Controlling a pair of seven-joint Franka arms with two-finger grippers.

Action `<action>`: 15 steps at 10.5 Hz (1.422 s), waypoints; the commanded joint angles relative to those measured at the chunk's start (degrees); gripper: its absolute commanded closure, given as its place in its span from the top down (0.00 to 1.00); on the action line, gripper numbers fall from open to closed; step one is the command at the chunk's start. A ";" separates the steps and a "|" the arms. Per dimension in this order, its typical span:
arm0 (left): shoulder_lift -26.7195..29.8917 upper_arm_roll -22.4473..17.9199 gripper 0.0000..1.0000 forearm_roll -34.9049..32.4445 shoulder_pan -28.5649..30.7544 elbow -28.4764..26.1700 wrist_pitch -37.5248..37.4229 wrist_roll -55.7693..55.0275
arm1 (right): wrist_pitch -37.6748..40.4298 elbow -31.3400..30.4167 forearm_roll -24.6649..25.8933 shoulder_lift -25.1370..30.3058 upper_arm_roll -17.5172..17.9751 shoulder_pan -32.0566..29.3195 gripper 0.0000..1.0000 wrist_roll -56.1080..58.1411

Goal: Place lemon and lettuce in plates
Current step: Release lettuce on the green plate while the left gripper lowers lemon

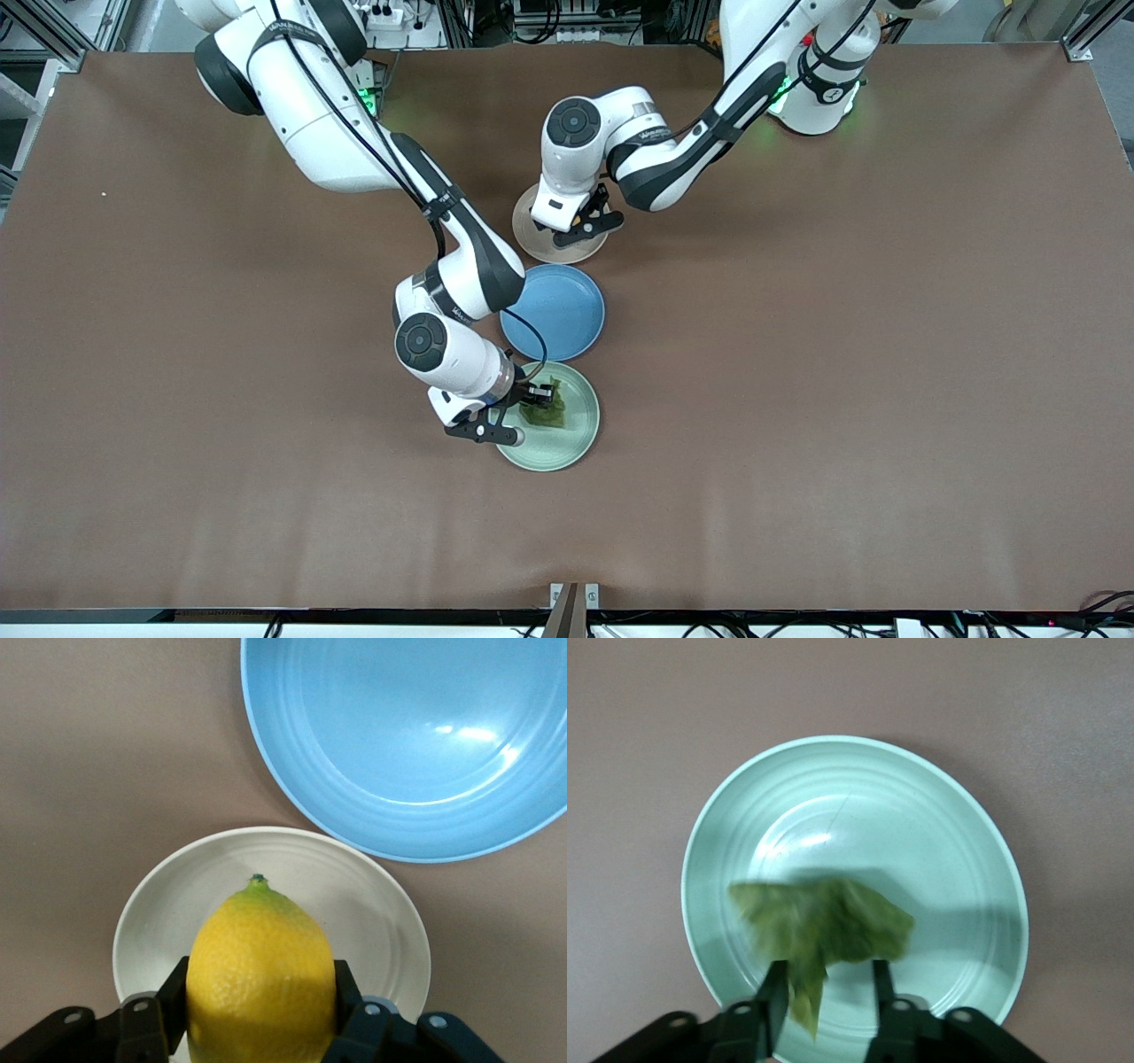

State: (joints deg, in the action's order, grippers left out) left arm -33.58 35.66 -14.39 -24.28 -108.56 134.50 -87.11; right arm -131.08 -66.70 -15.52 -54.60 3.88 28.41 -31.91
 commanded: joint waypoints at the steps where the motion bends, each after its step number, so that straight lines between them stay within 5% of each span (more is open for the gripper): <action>1: -1.56 -0.24 0.00 -1.86 -0.51 0.80 2.78 -3.58 | 0.21 2.10 -1.00 -1.12 -0.01 0.15 1.00 1.41; 5: -4.38 -1.64 0.00 -2.83 -2.78 0.89 7.17 -6.66 | 9.66 2.19 -0.57 2.55 -0.44 -2.04 1.00 4.38; 8: -4.91 -7.77 0.00 -3.36 -9.62 1.33 9.38 -8.34 | 22.49 2.19 -0.30 6.77 -0.54 -7.57 1.00 9.41; 10: -4.91 -11.03 0.46 -3.71 -13.15 1.59 9.38 -8.96 | 29.53 2.19 1.70 9.85 -0.45 -10.82 1.00 9.33; 11: -4.82 -11.39 0.99 -5.02 -13.60 1.59 9.38 -8.96 | 32.26 2.19 3.55 11.26 -0.45 -12.31 1.00 9.41; 15: 0.16 -11.40 1.00 -5.91 -12.90 2.56 7.46 -8.43 | 44.74 0.44 11.80 22.66 -0.36 -19.17 1.00 20.36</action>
State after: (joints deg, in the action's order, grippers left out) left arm -37.32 24.75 -18.72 -36.98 -106.07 143.66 -94.19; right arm -89.73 -62.86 -7.01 -37.87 2.72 11.47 -16.07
